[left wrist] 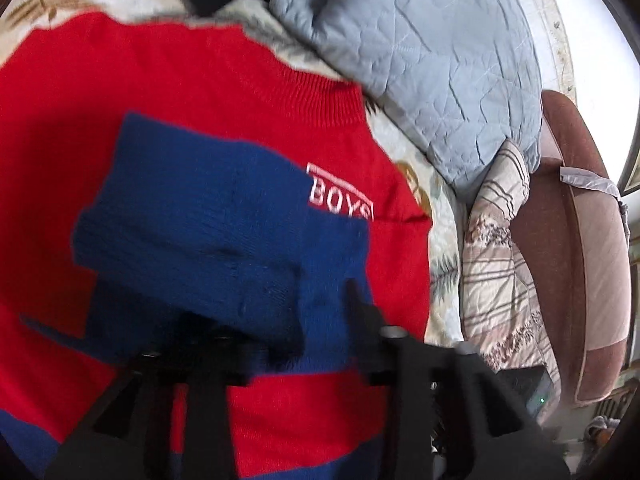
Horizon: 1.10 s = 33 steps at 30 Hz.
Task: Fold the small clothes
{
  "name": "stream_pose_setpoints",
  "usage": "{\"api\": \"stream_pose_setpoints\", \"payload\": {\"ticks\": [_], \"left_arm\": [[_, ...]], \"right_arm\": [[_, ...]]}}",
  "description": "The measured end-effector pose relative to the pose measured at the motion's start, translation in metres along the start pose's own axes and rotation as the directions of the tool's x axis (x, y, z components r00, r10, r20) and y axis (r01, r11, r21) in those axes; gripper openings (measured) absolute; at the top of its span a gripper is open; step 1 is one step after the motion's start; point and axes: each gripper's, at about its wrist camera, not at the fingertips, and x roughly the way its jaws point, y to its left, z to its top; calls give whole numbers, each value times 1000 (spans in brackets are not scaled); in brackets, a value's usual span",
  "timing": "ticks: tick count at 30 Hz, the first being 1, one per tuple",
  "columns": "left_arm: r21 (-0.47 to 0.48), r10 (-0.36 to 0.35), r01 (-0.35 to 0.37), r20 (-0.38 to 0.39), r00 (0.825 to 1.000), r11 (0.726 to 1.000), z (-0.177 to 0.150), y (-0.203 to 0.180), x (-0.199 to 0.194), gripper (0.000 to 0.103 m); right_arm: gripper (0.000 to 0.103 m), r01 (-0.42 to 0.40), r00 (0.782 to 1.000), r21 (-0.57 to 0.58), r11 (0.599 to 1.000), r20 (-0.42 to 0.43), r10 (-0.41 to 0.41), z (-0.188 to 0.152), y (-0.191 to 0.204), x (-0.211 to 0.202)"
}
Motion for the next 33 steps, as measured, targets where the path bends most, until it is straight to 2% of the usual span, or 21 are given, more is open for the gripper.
{"api": "stream_pose_setpoints", "payload": {"ticks": [4,5,7,10,12,14,17,20,23,26,27,28,29,31,32,33], "left_arm": [[20,-67,67,4,998,998,-5,2,-25,42],[26,-100,99,25,995,995,-7,7,-41,46],[32,-120,118,72,990,993,-9,20,-66,54],[23,-116,114,170,979,993,-14,54,-107,62],[-2,-100,103,223,970,995,-18,83,-124,62],[-33,-104,115,237,966,993,-19,103,-126,62],[-101,-136,162,226,965,982,-15,134,-119,62],[-173,-162,196,194,968,965,-5,147,-105,62],[-220,-193,230,178,965,948,0,156,-98,62],[-230,-200,240,184,962,943,4,157,-100,62],[-233,-198,241,192,961,942,4,158,-101,62],[-238,-192,236,192,962,942,5,159,-100,62],[-242,-193,237,190,963,941,5,160,-99,62],[-244,-189,232,185,964,942,6,163,-98,62],[-243,-184,226,184,965,943,6,162,-98,62],[-238,-179,220,184,967,946,6,161,-98,62]], "right_arm": [[44,0,999,-13,1000,39,0,1,3,-5],[44,3,998,-26,1000,58,-2,1,6,-7],[46,-2,995,-73,997,98,9,-1,17,-11],[49,-33,991,-176,984,120,54,-9,43,-10],[51,-38,991,-258,965,112,69,-18,66,-4],[52,-27,992,-355,934,103,68,-29,92,6],[54,24,995,-514,858,93,27,-48,132,22],[60,96,992,-631,770,124,-22,-63,159,35],[60,187,982,-738,648,144,-119,-75,181,63],[54,242,966,-818,522,153,-209,-87,192,90],[39,291,951,-830,476,199,-235,-90,193,95],[29,314,944,-831,460,218,-249,-90,192,97],[10,320,941,-823,469,218,-259,-86,189,97],[6,296,953,-774,560,198,-230,-72,178,85],[6,284,958,-732,619,198,-206,-63,170,75],[6,269,963,-661,700,198,-183,-49,156,60]]}}
